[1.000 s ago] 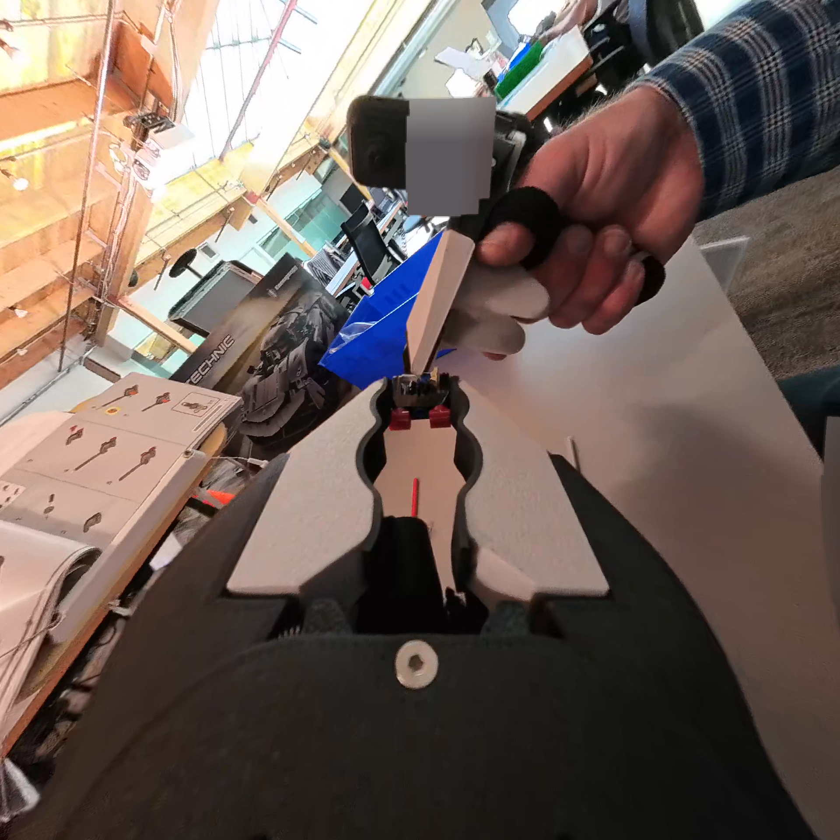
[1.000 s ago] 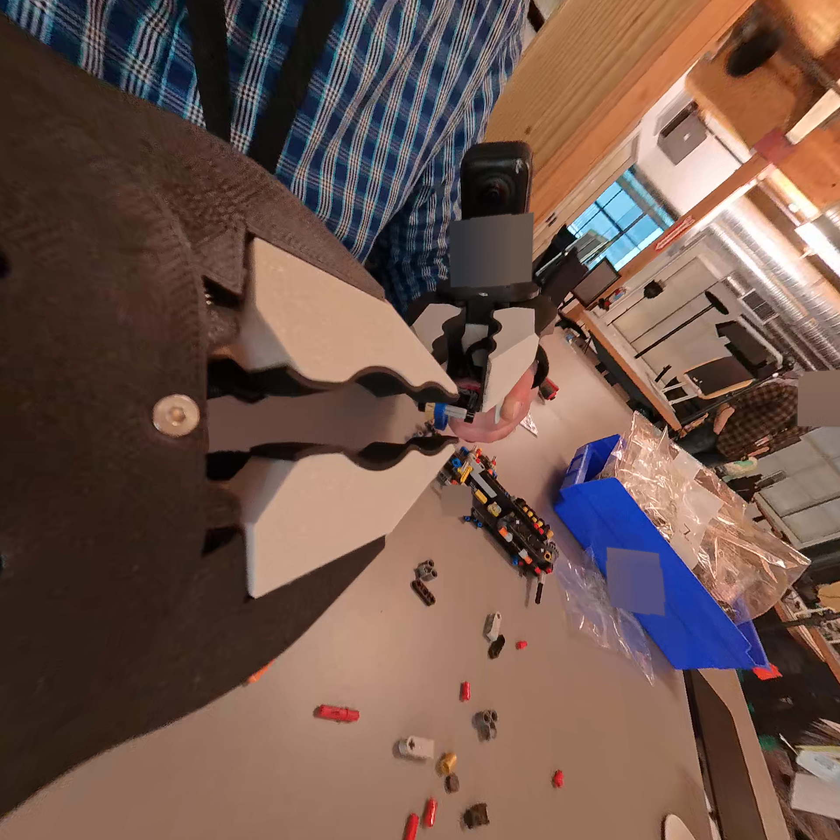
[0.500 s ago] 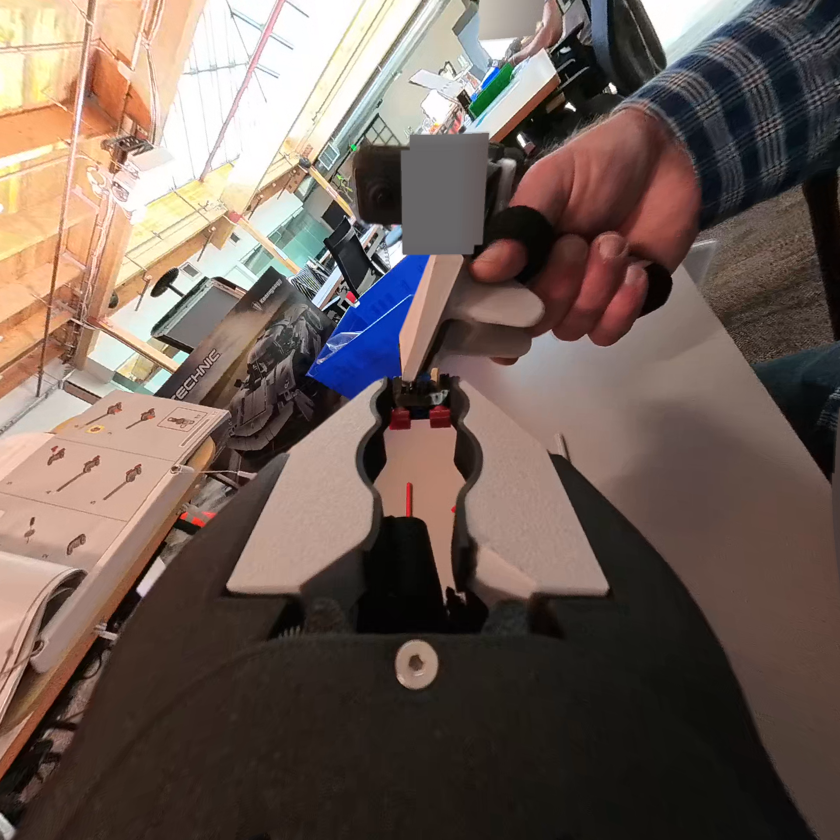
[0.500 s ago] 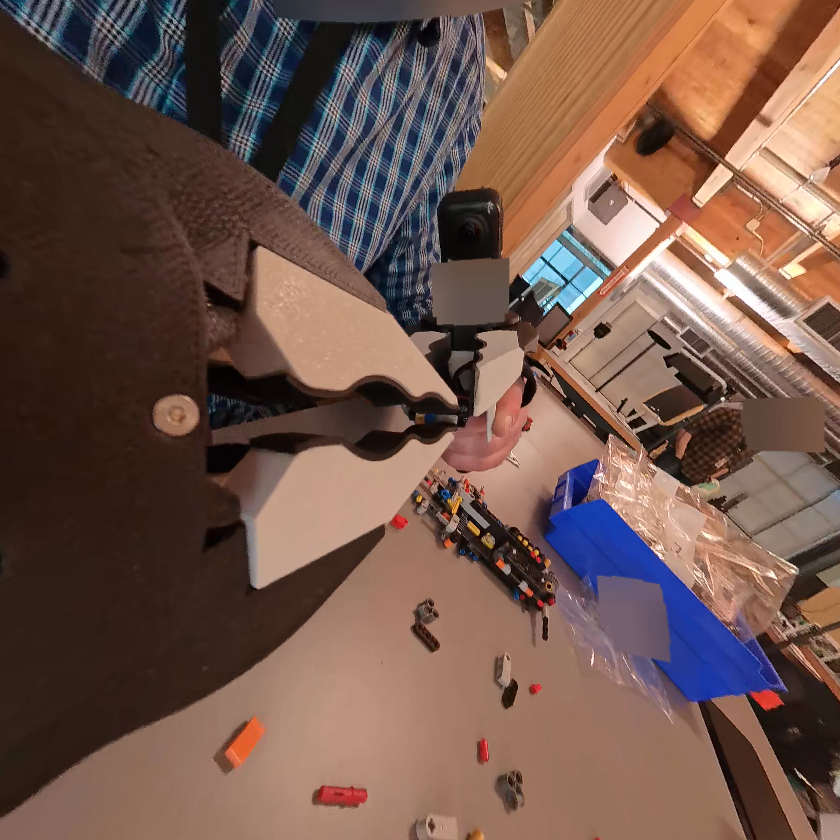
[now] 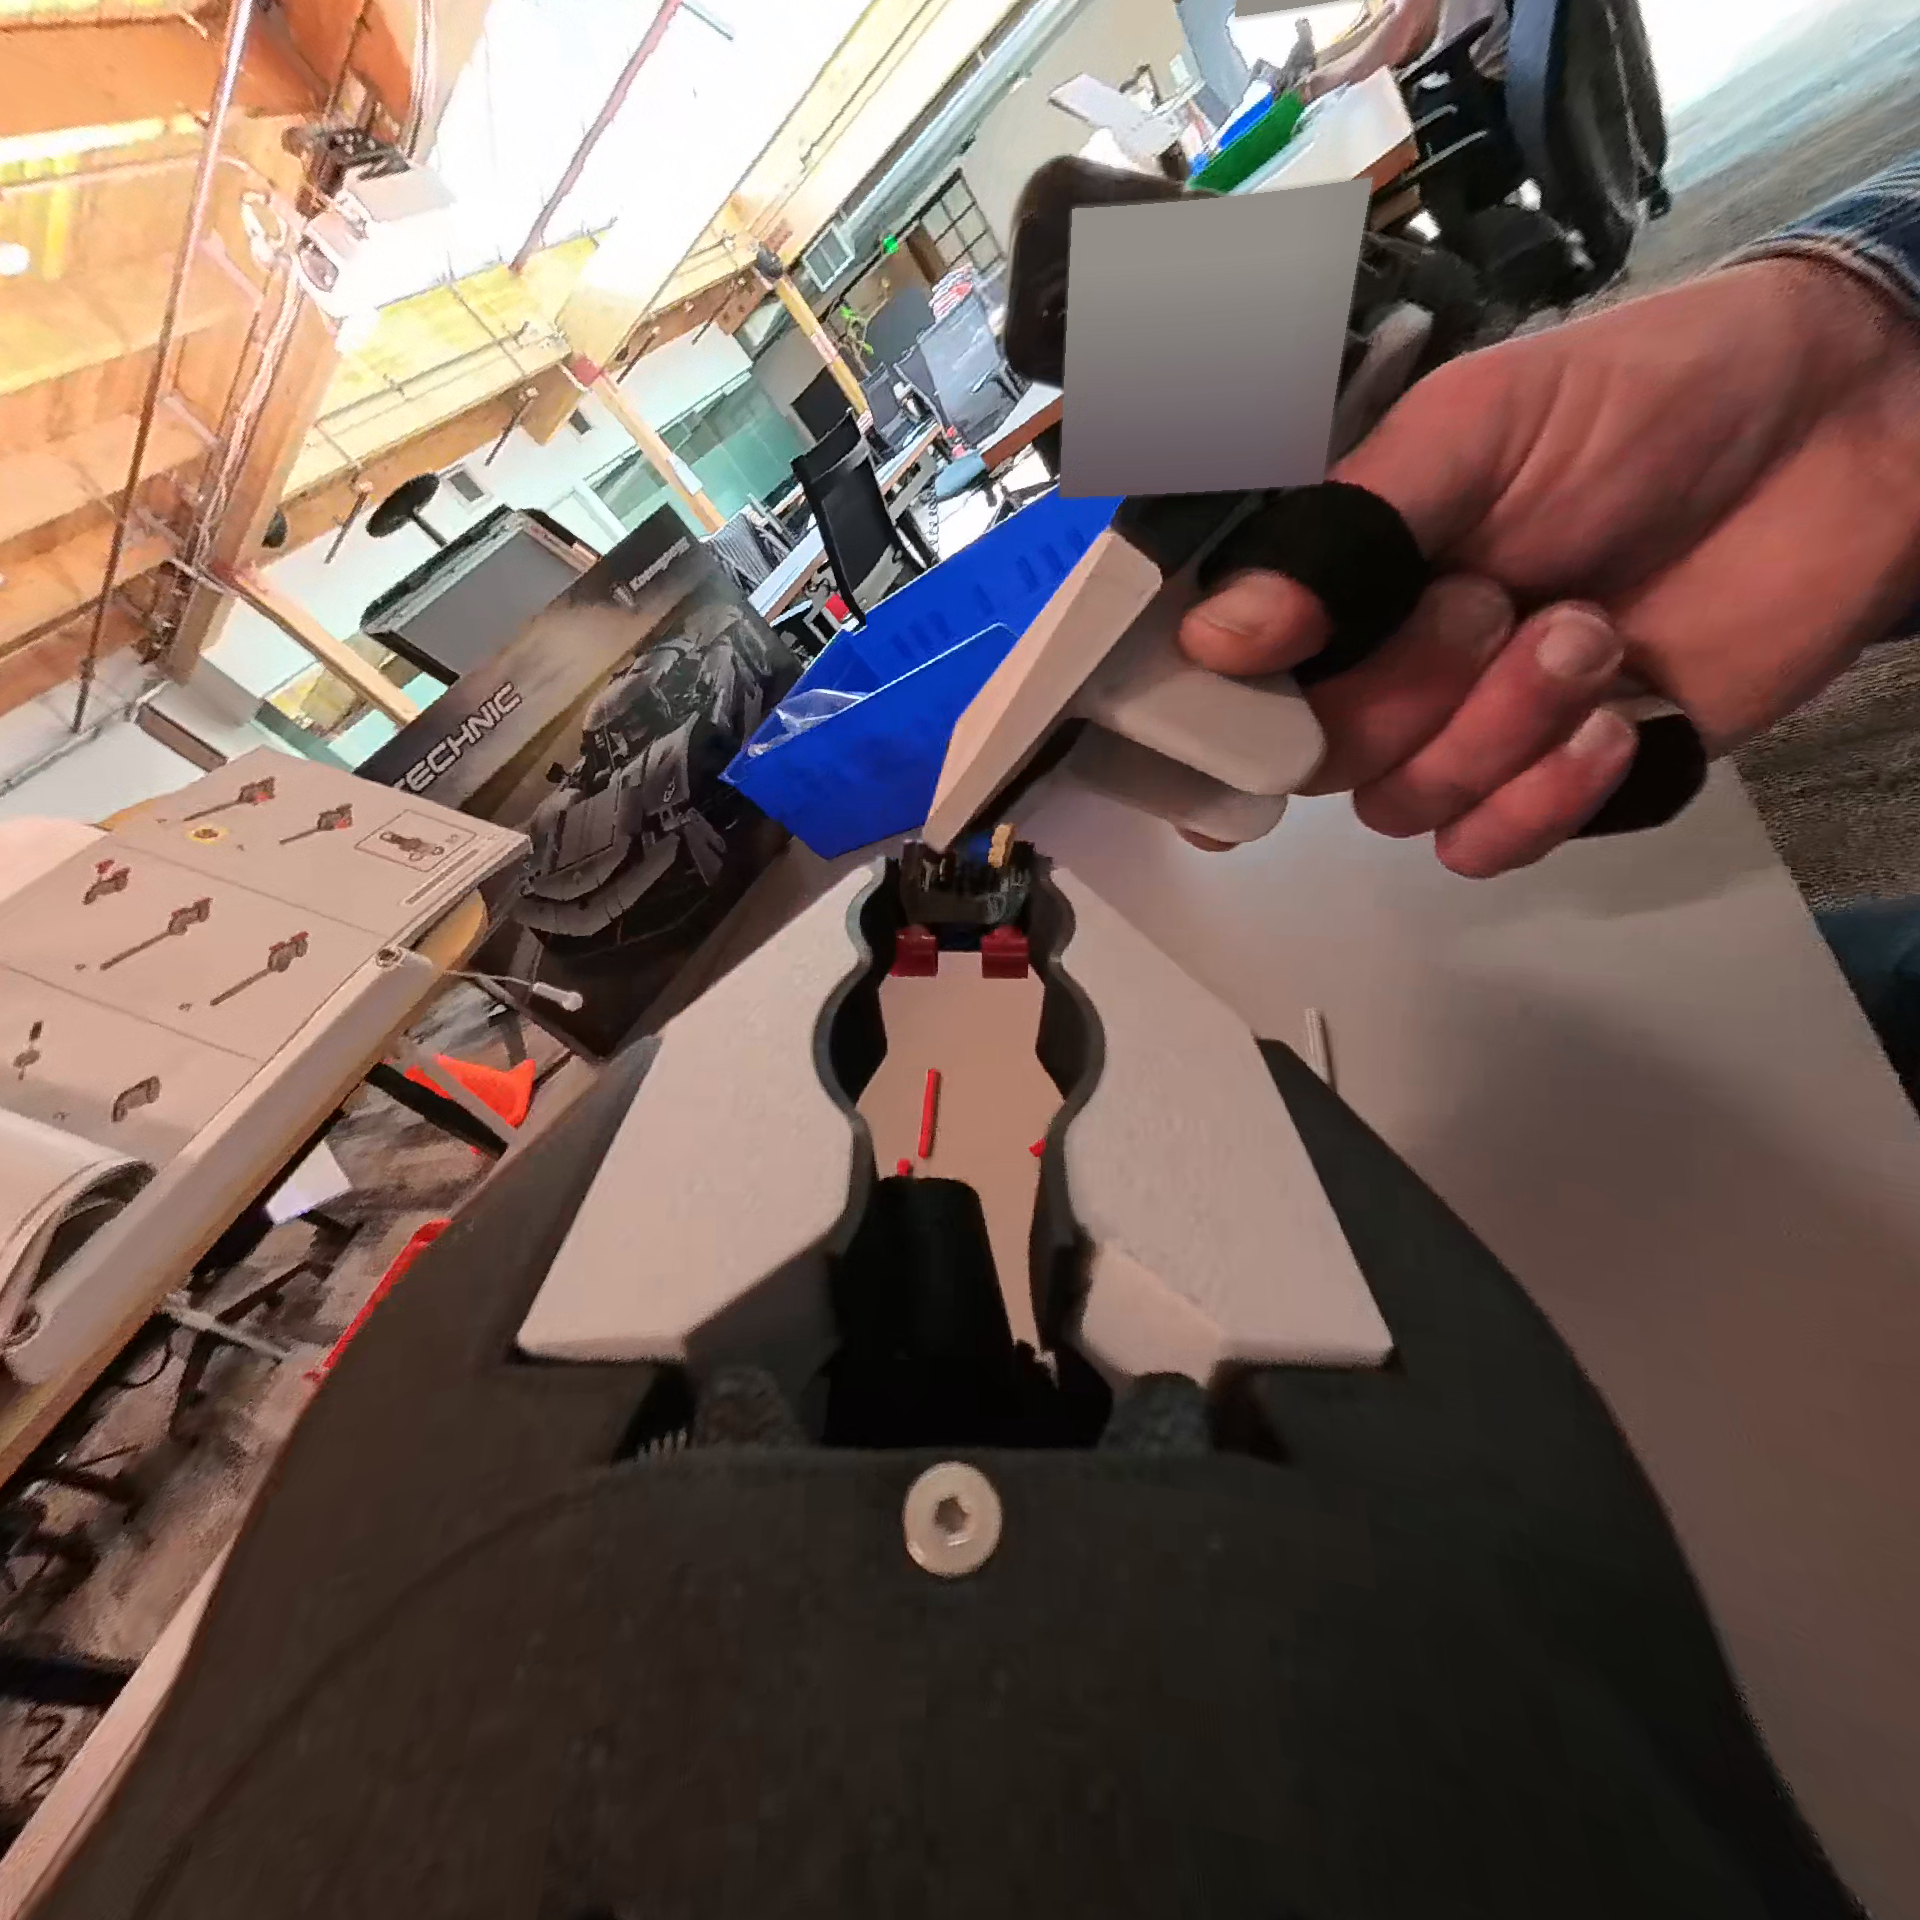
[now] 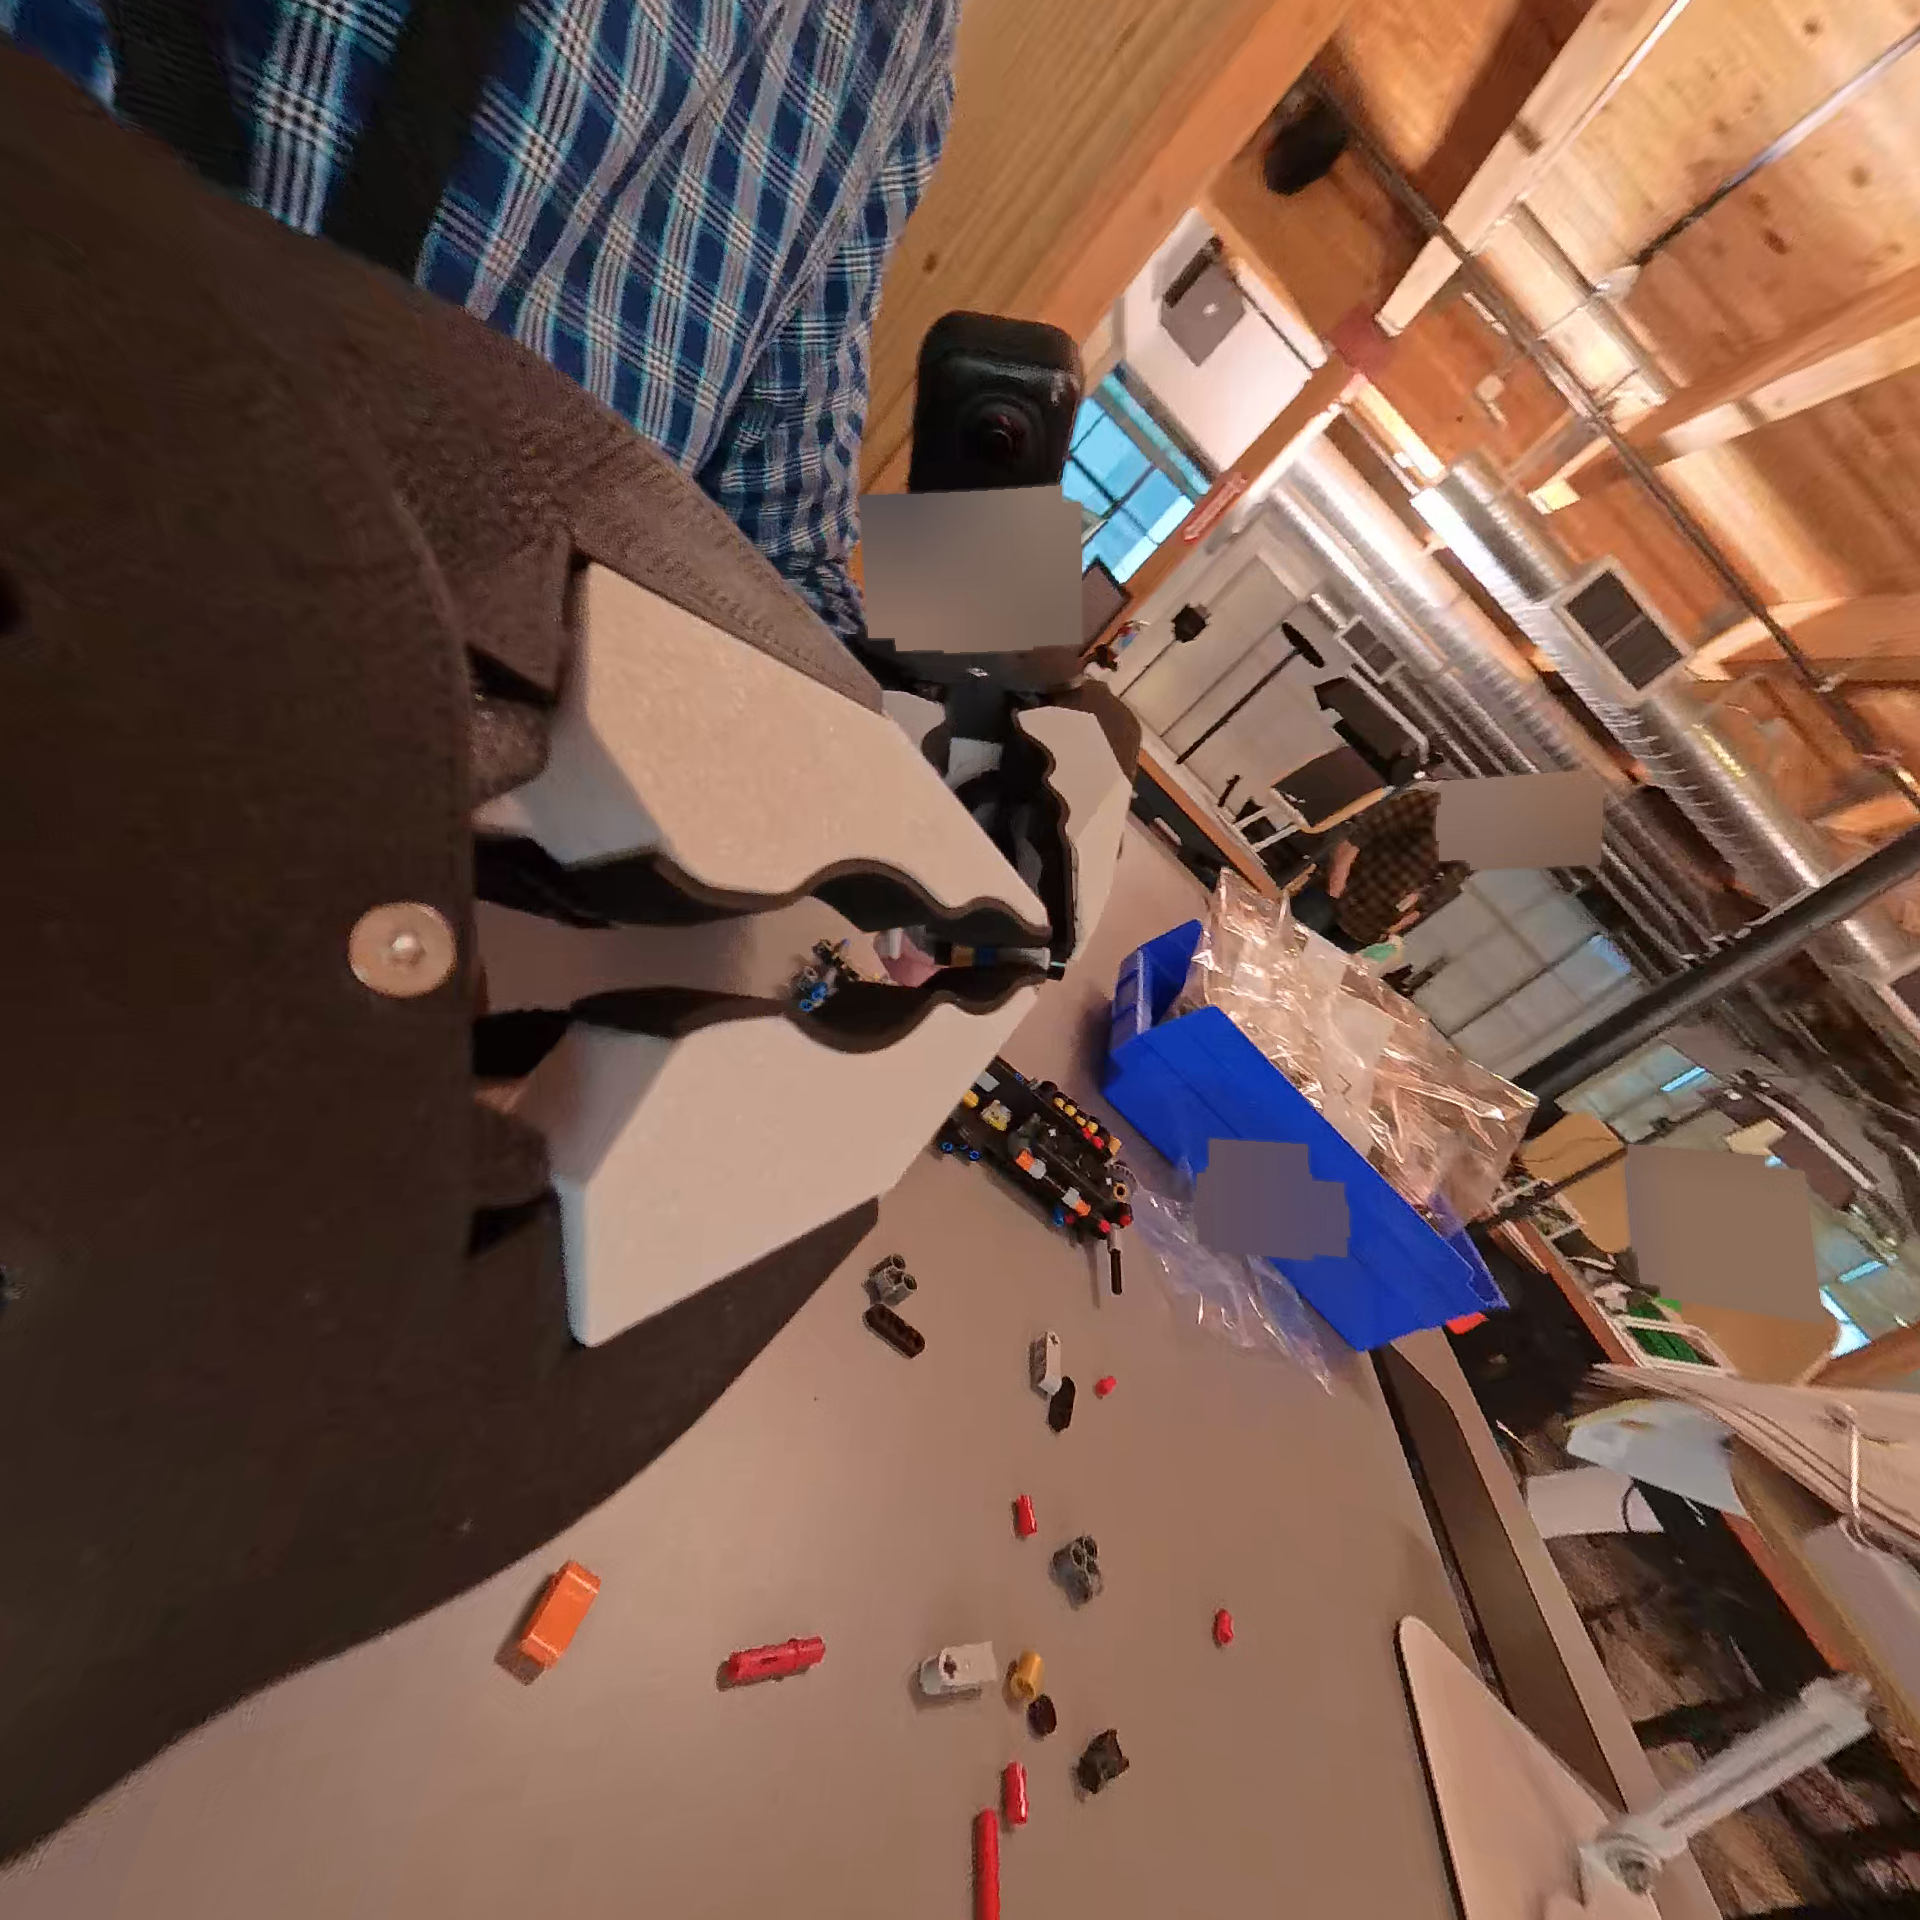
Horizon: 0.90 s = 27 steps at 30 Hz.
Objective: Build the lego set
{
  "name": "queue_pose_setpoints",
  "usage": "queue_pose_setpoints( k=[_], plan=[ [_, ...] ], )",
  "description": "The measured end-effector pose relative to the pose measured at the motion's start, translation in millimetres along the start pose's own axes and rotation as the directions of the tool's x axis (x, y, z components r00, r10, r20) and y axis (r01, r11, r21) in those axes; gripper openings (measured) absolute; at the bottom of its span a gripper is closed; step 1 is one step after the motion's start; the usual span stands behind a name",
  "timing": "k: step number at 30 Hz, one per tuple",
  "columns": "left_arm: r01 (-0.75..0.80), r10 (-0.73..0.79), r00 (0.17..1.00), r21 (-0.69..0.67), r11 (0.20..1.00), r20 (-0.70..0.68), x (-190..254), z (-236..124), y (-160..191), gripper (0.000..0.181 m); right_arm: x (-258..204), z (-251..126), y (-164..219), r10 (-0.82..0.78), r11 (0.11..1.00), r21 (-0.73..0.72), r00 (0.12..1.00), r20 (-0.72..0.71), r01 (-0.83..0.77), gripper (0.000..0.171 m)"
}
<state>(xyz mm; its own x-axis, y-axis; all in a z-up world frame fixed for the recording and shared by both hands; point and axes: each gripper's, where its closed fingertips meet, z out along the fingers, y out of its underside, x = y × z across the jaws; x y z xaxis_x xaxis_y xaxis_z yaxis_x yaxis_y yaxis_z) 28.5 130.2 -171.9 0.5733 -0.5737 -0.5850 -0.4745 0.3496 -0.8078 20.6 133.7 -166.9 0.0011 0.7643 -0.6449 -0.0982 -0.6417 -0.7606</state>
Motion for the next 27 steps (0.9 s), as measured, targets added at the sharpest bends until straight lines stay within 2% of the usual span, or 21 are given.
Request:
queue_pose_setpoints(
  k=[7, 13, 15, 16, 19, 21, 27],
  plan=[
    [0.083, -0.081, 0.994, -0.029, 0.996, 0.072, -5.1, 5.7, 2.8, 0.024, 5.3, 0.4, -8.0, 0.023, 0.996, 0.086, 0.998, -0.053, -0.019, 0.000],
    [0.050, -0.042, 0.994, -0.075, 0.996, 0.101, -7.2, 8.9, 8.5, 0.024, 10.2, 1.5, -10.2, 0.054, 0.993, 0.106, 0.997, -0.049, -0.048, 0.000],
    [0.141, -0.137, 0.988, -0.056, 0.988, 0.078, -9.3, 8.7, 9.2, 0.024, 8.9, 2.2, -12.4, 0.058, 0.991, 0.126, 0.997, -0.043, -0.052, 0.000],
    [0.144, -0.138, 0.986, -0.060, 0.988, 0.093, -9.9, 9.2, 8.8, 0.024, 9.6, 2.3, -13.4, 0.055, 0.991, 0.127, 0.998, -0.044, -0.049, 0.000],
    [0.051, -0.042, 0.994, -0.093, 0.994, 0.097, -9.6, 11.3, 11.1, 0.024, 14.8, 2.5, -13.2, 0.113, 0.986, 0.129, 0.993, -0.036, -0.108, 0.000],
    [-0.063, 0.078, 0.990, -0.131, 0.989, 0.114, -8.2, 11.8, 14.6, 0.024, 16.6, 3.0, -11.8, 0.111, 0.987, 0.122, 0.992, -0.053, -0.104, 0.000],
    [-0.052, 0.075, 0.984, -0.141, 0.989, 0.164, -12.4, 14.1, 14.4, 0.024, 16.3, 4.5, -18.7, 0.076, 0.990, 0.122, 0.995, -0.071, -0.067, 0.000]
  ],
)
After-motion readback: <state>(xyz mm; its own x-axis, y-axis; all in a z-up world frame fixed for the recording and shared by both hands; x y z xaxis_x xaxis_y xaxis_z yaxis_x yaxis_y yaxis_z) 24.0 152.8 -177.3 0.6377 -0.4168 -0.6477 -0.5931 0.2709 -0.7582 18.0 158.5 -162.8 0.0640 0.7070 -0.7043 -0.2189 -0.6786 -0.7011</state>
